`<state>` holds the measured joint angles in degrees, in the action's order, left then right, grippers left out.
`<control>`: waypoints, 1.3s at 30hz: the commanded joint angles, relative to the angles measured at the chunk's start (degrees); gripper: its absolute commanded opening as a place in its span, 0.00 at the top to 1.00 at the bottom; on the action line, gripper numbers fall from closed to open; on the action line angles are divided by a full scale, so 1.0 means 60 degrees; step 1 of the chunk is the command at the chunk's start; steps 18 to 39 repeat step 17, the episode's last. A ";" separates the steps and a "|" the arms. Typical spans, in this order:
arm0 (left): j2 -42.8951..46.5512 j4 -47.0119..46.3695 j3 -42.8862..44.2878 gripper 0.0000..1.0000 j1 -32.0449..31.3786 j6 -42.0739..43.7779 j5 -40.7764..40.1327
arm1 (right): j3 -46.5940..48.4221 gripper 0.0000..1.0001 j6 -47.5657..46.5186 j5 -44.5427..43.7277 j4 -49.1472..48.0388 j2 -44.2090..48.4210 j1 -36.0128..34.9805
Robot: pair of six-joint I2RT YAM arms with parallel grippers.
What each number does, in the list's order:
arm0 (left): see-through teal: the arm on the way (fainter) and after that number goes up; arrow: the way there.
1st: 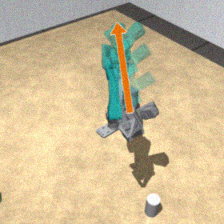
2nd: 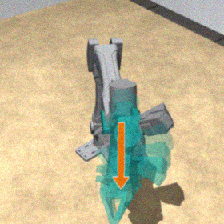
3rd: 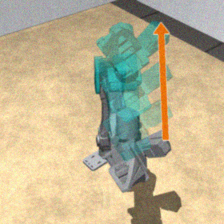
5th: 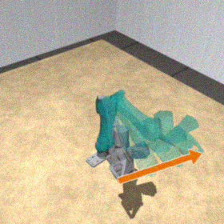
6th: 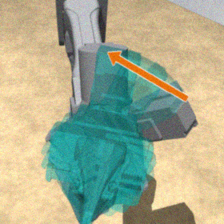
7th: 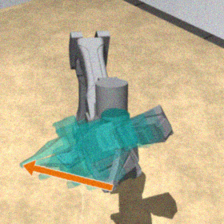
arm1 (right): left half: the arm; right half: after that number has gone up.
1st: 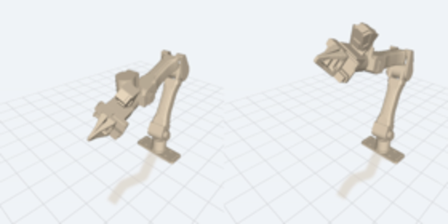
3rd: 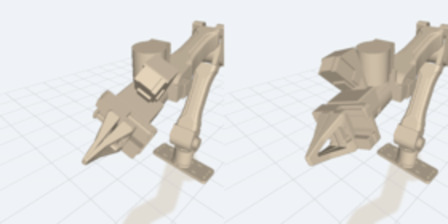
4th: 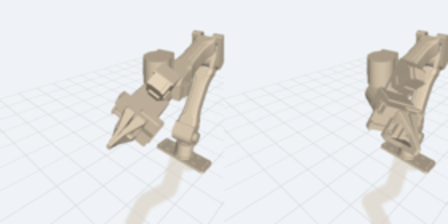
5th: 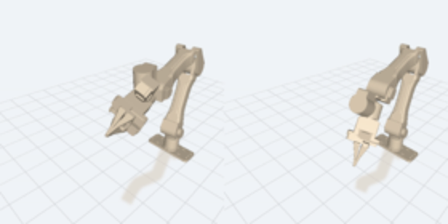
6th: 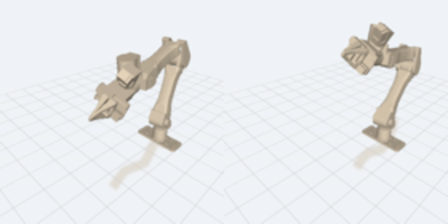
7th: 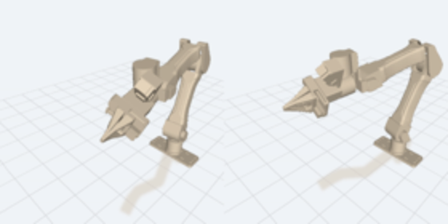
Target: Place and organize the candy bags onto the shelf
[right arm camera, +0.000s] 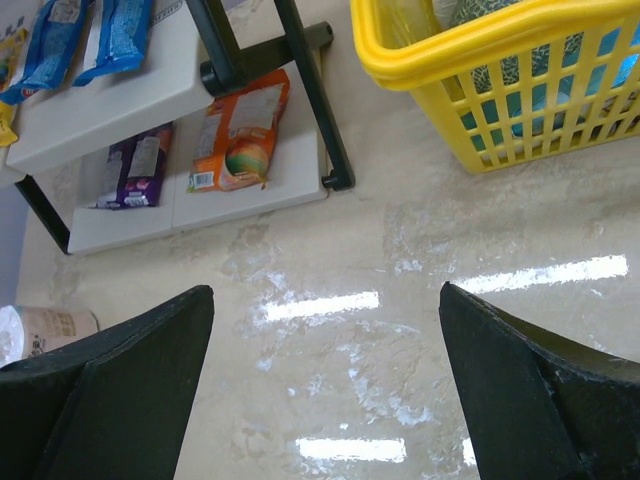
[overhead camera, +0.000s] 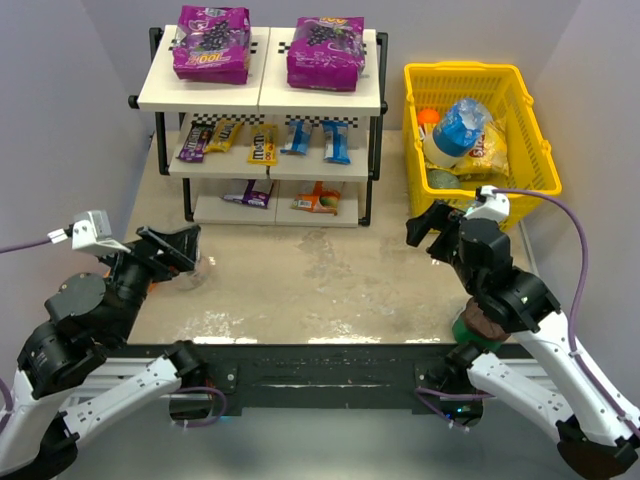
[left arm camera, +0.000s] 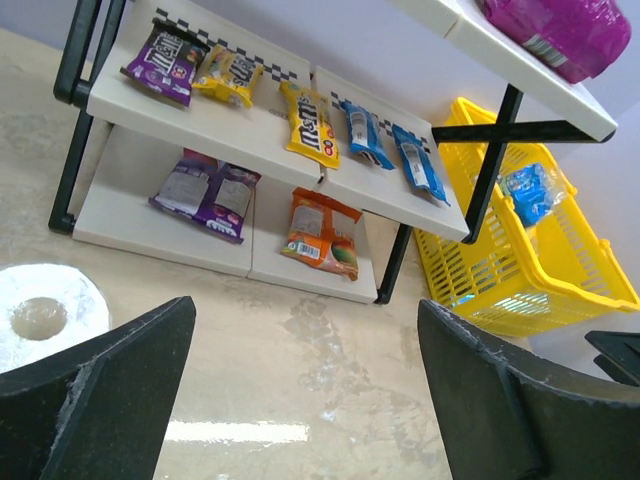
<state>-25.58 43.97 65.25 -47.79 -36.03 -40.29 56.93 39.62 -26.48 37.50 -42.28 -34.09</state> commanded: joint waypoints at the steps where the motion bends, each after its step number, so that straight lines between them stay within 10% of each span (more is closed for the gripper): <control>1: 0.0148 -0.0604 -0.0006 0.00 -0.0018 0.1053 0.0036 | 0.0371 0.01 -0.0172 -0.0669 -0.0536 0.0074 -0.0003; 39: -0.0409 -0.1204 -0.0255 0.00 -0.0018 0.1347 0.0519 | 0.0561 0.01 -0.0113 -0.0919 -0.0537 -0.0028 -0.0003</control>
